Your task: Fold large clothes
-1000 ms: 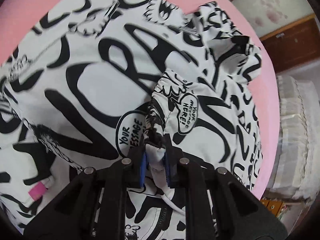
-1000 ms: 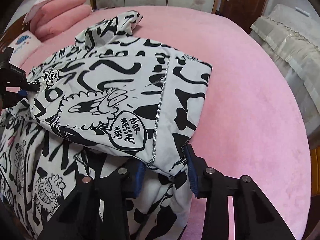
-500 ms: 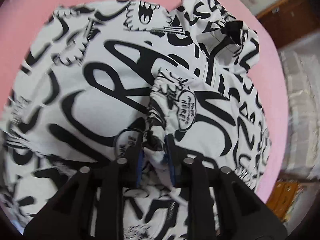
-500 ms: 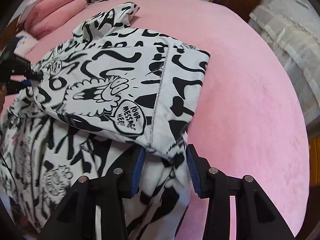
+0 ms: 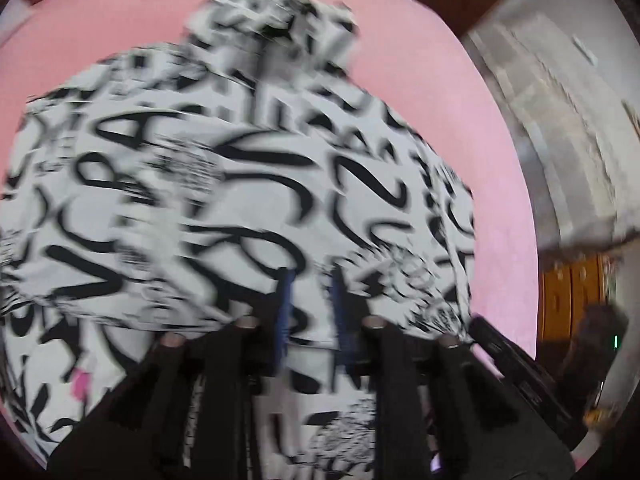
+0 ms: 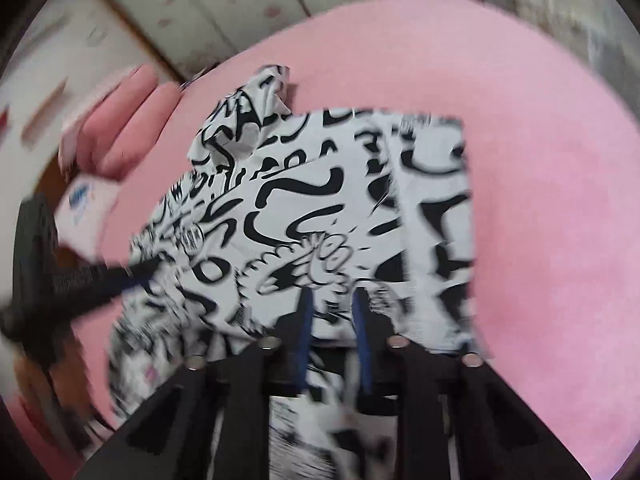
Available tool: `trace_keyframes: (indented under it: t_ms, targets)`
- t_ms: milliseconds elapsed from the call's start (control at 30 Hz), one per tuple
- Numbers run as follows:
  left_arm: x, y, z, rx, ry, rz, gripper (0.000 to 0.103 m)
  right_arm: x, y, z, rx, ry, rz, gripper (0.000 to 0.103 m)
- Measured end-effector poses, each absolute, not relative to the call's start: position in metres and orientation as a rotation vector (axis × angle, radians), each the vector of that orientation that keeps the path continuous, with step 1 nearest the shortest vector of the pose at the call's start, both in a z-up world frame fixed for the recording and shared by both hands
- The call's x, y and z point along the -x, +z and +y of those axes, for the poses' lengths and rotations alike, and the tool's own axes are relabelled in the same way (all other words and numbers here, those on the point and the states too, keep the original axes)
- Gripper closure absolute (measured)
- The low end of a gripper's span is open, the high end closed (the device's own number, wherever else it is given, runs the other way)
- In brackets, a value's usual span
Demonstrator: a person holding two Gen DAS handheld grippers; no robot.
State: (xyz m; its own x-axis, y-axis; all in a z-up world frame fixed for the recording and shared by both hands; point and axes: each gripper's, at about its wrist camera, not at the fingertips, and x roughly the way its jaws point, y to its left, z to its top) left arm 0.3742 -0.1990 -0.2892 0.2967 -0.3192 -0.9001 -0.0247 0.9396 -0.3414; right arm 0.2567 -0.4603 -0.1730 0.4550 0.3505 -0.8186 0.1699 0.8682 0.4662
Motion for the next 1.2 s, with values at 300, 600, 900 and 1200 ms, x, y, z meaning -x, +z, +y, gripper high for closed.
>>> trace_keyframes:
  t_ms: [300, 600, 900, 1200]
  targets:
    - [-0.389, -0.342, -0.234, 0.111, -0.032, 1.451, 0.094, -0.278, -0.223, -0.472, -0.649, 0.027, 1.236, 0.100]
    - [-0.383, -0.353, -0.134, 0.285, 0.175, 1.429, 0.094, -0.261, -0.218, -0.531, -0.593, -0.059, 1.206, 0.101]
    - [-0.389, -0.332, -0.154, 0.211, 0.197, 1.390, 0.094, -0.276, -0.200, -0.532, -0.521, -0.115, 1.091, 0.102]
    - [-0.424, -0.322, -0.233, 0.184, -0.060, 1.335, 0.094, -0.346, -0.235, -0.435, -0.545, 0.344, 1.294, 0.102]
